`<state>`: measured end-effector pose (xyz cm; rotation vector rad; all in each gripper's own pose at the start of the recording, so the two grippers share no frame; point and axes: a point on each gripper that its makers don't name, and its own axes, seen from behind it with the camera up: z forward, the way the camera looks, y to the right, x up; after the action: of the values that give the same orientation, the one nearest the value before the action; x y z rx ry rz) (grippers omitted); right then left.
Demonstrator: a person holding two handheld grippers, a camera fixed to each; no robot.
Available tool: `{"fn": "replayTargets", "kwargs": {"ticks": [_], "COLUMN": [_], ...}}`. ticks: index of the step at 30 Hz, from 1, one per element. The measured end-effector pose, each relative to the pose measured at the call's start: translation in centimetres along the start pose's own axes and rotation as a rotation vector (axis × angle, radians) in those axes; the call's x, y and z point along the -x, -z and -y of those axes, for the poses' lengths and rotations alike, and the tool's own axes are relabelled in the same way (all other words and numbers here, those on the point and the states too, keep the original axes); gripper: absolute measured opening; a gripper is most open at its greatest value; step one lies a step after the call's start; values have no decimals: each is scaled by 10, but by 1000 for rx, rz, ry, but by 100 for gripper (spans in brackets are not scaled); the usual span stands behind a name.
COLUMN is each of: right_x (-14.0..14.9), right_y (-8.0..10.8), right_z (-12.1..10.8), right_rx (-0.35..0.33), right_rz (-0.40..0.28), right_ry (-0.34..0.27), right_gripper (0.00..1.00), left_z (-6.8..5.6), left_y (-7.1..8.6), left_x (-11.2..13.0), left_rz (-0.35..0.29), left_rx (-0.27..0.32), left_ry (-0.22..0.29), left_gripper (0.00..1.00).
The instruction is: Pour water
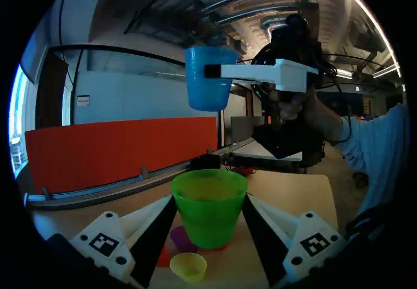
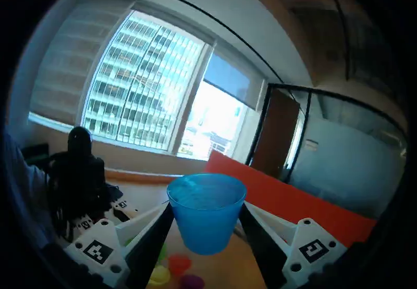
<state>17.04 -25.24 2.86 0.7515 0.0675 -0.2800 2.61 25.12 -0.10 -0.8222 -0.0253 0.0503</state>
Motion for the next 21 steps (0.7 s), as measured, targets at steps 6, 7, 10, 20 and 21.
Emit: {"fn": "replayTargets", "kwargs": {"ticks": [6,7,10,20,21], "right_x": [4,4,6,28,30], "right_y": [2,2,3,22,25], "right_z": [3,2,0,-25,-28], "right_rx": [-39,-40,-39,22,28], "right_rz": [0,0,0,11,13], "right_ry": [-150,-163,-196,-210,-211], "right_gripper": [87,87,87,87,87], "left_z": [2,3,6,35,38], "left_y": [2,3,5,22,24], "left_x": [-1,-1,-1,6,8], "left_rz": [4,4,6,31,34], "left_rx": [-10,-11,-19,-86,-93], "left_ry": [-8,-9,-11,-29,-31], "left_gripper": [84,84,84,84,84]}}
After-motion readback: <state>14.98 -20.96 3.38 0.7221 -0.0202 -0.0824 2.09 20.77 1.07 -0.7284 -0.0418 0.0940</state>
